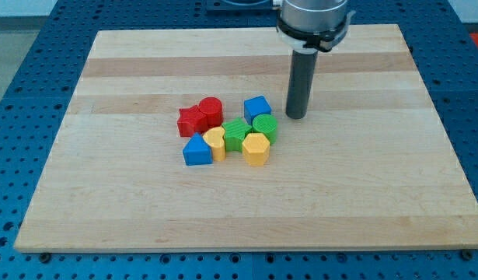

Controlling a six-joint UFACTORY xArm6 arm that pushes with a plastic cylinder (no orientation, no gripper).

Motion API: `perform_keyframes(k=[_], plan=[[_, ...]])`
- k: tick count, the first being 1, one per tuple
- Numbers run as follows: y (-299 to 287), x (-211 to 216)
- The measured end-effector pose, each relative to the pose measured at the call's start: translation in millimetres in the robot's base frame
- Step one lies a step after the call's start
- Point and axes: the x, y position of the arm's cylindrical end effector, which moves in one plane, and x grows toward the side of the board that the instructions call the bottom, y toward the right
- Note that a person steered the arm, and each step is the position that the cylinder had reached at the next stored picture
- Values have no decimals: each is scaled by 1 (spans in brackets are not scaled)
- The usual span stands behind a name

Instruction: Place the cube above the green star

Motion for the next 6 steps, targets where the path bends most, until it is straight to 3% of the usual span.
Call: perform_keyframes(k=[3, 6], plan=[[-21, -27], [-66, -13]])
